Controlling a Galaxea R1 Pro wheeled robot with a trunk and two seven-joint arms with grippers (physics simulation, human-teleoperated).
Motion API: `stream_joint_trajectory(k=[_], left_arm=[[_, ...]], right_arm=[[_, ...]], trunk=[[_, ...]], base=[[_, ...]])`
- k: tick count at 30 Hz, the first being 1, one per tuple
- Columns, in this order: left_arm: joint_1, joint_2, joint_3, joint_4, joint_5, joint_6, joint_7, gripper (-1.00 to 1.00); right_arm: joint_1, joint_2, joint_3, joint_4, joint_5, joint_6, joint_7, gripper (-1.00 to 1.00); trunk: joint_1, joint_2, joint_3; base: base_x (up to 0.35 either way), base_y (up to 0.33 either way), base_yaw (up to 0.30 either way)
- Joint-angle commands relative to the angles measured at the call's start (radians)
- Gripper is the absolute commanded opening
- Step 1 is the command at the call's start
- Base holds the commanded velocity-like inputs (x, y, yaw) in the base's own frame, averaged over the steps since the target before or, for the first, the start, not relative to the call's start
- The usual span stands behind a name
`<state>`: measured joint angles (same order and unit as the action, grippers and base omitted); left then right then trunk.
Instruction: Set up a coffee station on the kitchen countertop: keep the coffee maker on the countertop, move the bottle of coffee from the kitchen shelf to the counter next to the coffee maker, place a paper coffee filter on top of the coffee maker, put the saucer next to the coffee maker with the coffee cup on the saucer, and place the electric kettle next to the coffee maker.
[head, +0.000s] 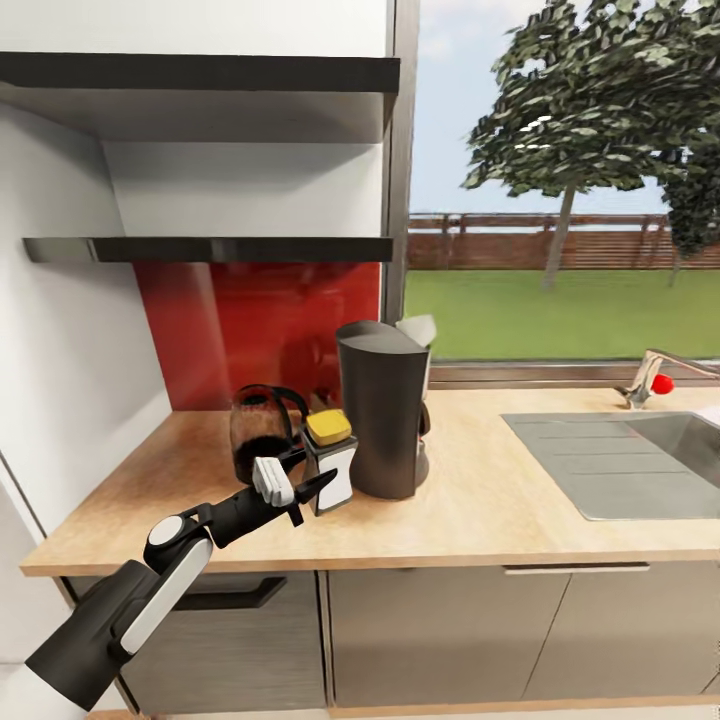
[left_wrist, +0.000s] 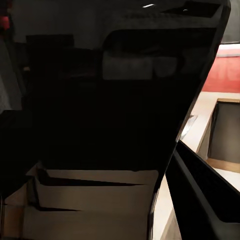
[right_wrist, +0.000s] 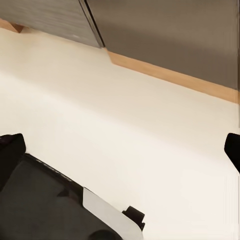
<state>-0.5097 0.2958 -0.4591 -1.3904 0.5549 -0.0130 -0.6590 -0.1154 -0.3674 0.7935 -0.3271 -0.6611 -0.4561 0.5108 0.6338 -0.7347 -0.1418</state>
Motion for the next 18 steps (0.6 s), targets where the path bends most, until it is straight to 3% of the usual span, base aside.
stream_joint_trajectory(k=[1, 7, 11, 18], left_arm=[[-0.002, 0.001, -0.002, 0.001, 0.005, -0.002, -0.002, -1.0], [-0.001, 0.0, -0.003, 0.001, 0.005, -0.002, -0.001, -1.0], [-0.002, -0.007, -0.003, 0.029, 0.005, -0.009, -0.001, -1.0], [-0.001, -0.078, -0.001, 0.134, 0.003, -0.055, -0.001, -1.0]], right_arm=[[-0.001, -0.001, 0.007, 0.0, -0.011, -0.003, 0.003, 1.0], [-0.002, -0.001, 0.007, 0.0, -0.01, -0.003, 0.003, 1.0], [-0.001, -0.001, 0.007, 0.001, -0.009, -0.003, 0.003, 1.0], [-0.002, -0.001, 0.007, 0.002, -0.009, -0.003, 0.002, 1.0]], trunk=[[0.0, -0.001, -0.002], [0.0, -0.001, -0.002], [0.0, -0.001, -0.002], [0.0, -0.001, -0.002]], base=[[0.0, -0.231, 0.015], [0.0, -0.121, 0.027], [0.0, -0.012, 0.17], [0.0, -0.001, 0.055]])
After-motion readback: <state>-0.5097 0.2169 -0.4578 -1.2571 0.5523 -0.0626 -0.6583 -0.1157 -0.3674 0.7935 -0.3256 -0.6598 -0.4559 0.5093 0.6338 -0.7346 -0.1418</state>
